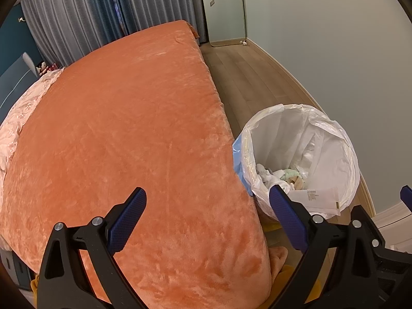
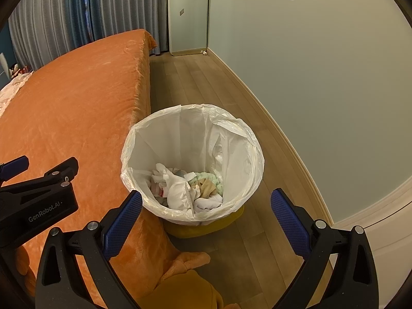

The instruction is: Collect trash

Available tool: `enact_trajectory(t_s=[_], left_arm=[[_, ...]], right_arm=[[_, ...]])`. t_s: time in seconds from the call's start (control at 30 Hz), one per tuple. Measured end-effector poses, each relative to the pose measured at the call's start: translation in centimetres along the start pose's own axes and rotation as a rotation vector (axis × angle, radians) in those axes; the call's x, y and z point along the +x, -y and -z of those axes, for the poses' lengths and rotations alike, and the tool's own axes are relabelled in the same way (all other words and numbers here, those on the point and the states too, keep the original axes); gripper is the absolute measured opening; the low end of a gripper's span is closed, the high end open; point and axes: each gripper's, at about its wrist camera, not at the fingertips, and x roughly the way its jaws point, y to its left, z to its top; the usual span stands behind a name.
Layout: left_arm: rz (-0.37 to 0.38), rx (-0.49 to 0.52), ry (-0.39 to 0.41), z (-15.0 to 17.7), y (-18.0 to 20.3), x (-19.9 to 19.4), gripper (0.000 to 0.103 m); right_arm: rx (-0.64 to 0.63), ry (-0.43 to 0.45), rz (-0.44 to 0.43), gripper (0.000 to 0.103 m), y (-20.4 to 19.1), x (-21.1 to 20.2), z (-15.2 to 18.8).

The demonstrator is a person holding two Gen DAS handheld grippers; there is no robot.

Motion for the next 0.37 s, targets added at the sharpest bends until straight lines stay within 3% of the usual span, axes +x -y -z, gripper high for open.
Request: enact_trajectory(t_s=[0.37], left_arm=[[0.022, 0.017, 0.012, 0.41, 0.11, -0.34, 0.092]], right_arm=[[0.001, 0.003, 0.006, 0.096, -0.08, -0.04, 0.23]])
